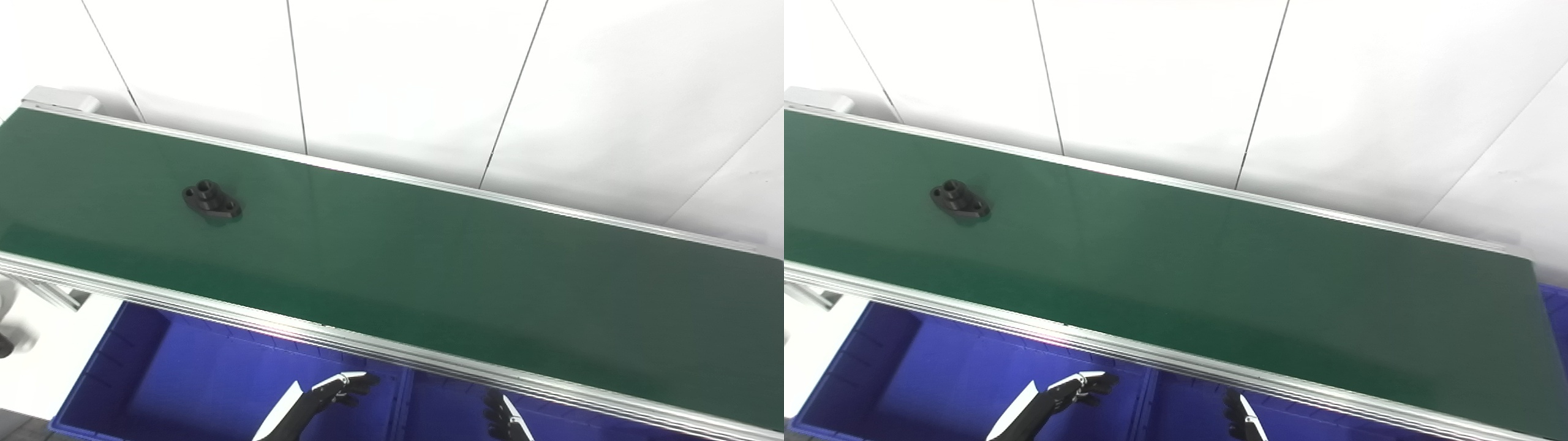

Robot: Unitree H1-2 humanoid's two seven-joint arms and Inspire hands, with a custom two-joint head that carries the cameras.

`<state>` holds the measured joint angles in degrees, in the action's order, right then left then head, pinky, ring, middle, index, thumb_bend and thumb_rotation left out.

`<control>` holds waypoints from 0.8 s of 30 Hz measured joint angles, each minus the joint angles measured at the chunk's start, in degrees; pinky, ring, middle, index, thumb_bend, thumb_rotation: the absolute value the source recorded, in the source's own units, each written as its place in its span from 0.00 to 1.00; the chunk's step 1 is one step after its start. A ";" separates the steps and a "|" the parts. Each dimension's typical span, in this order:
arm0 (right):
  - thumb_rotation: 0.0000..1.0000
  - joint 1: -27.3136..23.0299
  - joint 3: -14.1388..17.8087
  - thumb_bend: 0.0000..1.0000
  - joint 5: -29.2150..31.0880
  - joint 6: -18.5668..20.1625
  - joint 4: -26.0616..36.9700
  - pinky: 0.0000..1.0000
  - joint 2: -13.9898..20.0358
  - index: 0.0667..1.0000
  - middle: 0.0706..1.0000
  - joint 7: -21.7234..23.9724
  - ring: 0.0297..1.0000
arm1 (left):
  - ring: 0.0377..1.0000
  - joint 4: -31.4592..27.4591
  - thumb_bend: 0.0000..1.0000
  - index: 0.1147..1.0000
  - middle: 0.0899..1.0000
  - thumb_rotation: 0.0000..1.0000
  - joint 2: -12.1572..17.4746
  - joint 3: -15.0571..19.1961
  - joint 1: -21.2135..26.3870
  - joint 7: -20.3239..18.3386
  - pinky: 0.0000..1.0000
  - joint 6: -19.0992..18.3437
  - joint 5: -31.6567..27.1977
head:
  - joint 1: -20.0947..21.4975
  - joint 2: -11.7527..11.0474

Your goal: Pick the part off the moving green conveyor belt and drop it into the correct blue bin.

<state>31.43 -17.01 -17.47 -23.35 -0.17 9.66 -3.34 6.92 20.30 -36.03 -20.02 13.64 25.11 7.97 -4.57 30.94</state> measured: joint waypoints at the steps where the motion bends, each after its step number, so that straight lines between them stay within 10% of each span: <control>1: 0.32 0.01 -0.02 0.67 0.00 0.00 0.00 0.84 0.00 0.93 0.90 -0.19 0.87 | 0.78 0.00 0.83 0.75 0.81 0.35 0.06 -0.10 0.06 0.12 0.72 0.00 -0.01 | -0.09 -0.09; 24: 0.28 0.58 -4.12 0.70 5.86 -0.36 12.35 0.57 1.24 0.84 0.74 -7.90 0.67 | 0.78 1.70 0.83 0.75 0.81 0.34 0.49 -2.27 1.68 2.91 0.72 0.00 -0.12 | 0.44 -1.14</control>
<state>32.01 -21.13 -11.61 -23.71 12.18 10.90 -11.24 8.63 20.78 -38.30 -18.34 16.54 25.11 7.85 -4.13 29.79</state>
